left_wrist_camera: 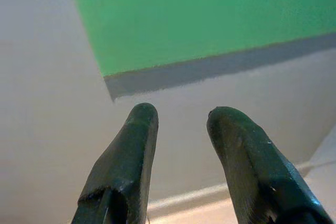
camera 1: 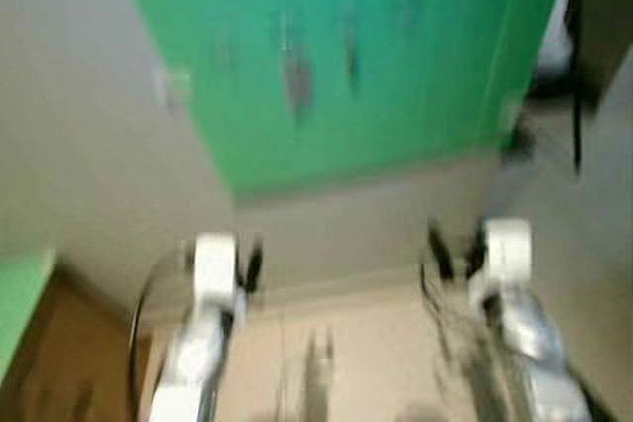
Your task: Hang keys on a hook
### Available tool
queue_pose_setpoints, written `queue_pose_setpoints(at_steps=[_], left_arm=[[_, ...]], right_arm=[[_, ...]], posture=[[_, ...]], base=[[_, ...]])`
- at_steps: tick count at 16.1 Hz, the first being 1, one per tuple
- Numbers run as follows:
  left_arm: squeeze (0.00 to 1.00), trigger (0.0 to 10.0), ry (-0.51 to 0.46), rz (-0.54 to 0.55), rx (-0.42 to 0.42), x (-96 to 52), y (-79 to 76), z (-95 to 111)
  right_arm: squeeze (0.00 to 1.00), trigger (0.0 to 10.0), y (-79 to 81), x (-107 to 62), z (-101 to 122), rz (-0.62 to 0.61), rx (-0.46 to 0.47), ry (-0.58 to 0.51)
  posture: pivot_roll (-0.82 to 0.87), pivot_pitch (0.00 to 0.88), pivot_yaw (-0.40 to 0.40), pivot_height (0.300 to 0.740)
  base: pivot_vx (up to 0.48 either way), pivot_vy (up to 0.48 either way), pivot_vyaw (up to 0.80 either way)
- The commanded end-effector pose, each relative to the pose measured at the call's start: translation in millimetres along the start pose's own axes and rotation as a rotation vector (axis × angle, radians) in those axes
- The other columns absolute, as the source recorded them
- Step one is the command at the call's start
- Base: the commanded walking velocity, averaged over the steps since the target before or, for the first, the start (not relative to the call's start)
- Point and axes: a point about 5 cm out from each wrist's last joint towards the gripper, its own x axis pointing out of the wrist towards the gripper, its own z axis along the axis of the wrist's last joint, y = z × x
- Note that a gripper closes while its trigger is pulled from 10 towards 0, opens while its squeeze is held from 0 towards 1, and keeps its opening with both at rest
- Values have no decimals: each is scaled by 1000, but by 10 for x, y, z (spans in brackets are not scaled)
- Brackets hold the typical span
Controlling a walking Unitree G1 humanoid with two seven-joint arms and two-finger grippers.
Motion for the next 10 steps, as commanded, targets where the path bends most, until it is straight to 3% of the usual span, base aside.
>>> queue_pose_setpoints(at_steps=[1,6,10], left_arm=[[0,10000,-3,45,26,-8,130,14],[0,10000,-17,31,57,31,155,47],[0,10000,-14,-5,86,75,127,57]], right_arm=[[0,10000,86,61,15,34,7,0],[0,10000,169,136,-21,68,-9,18],[0,10000,144,135,-83,31,-9,34]], posture=[[-199,17,107,740],[-191,2,112,740],[-208,0,121,740]], base=[[-259,409,775],[-259,408,700],[0,0,0]])
